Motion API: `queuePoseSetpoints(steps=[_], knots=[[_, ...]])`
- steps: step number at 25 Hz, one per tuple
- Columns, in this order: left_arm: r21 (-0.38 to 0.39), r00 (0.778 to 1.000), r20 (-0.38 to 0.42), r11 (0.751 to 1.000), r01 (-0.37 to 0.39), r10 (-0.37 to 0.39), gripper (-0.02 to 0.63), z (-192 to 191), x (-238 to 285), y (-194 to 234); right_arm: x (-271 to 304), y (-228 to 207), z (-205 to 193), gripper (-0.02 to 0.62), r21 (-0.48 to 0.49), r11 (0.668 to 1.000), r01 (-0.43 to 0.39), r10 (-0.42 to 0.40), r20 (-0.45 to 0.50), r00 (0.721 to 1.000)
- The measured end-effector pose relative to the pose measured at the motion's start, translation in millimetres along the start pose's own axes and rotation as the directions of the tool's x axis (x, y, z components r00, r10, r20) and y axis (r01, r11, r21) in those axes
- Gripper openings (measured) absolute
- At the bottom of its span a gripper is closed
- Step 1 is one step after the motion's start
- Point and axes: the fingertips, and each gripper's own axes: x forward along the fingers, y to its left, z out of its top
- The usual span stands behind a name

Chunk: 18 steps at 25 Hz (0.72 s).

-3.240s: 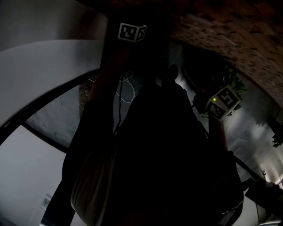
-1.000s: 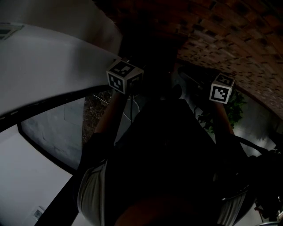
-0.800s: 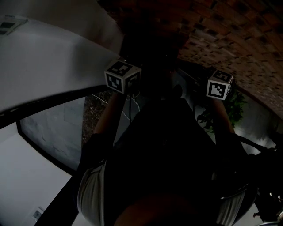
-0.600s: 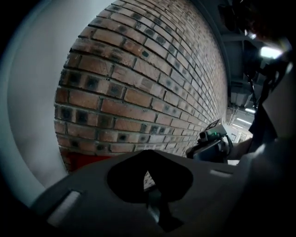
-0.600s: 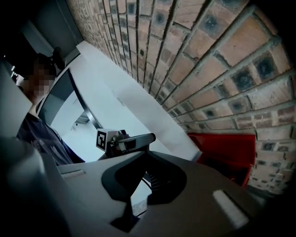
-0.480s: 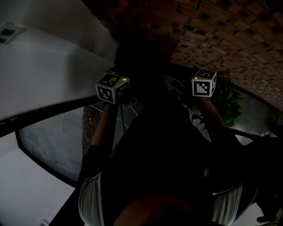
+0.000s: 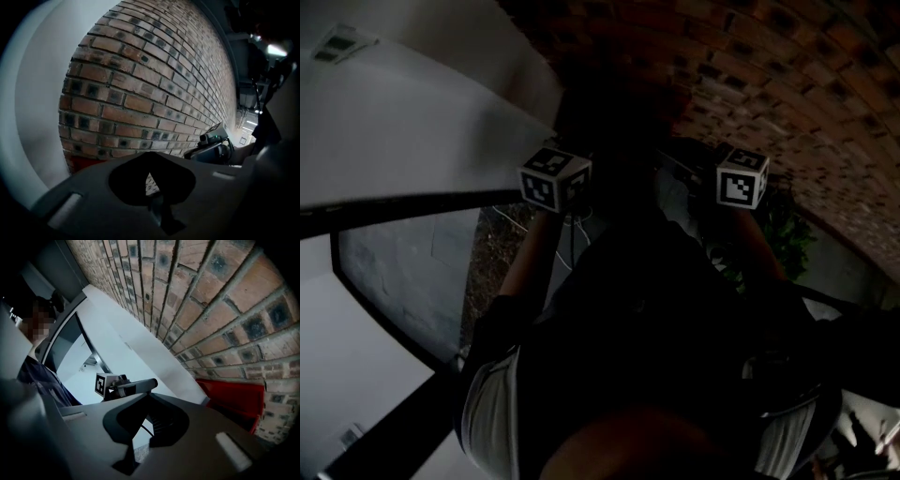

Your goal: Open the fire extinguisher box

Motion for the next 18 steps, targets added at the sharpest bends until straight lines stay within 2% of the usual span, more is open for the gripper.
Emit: queuePoseSetpoints(steps=[3,6,9,14,18], knots=[[-0.009,0.998,0.004,0.998,-0.061,0.061,0.002,3.4,1.8,-3.0,-11.3,-0.7,9.1,0.000,-0.022,0.998,-0.060,0.061,0.010,0.998],[0.019,0.994,0.026,0.994,-0.106,0.106,0.002,10.9,-14.1,2.2,-14.9,3.3,13.0,0.000,-0.030,0.997,-0.074,0.075,0.043,0.996],[0.058,0.983,0.041,0.982,-0.181,0.179,0.002,13.2,-42.6,4.0,-8.4,17.4,13.6,0.000,-0.104,0.990,-0.092,0.094,0.012,0.995],[0.145,0.947,0.047,0.935,-0.323,0.319,0.002,8.1,-62.3,-3.2,3.3,37.1,13.3,0.000,-0.268,0.947,-0.175,0.160,-0.076,0.984],[0.118,0.913,0.073,0.905,-0.408,0.402,0.002,3.7,-77.4,-5.2,7.1,47.1,8.1,0.000,-0.287,0.928,-0.237,0.217,-0.098,0.971]])
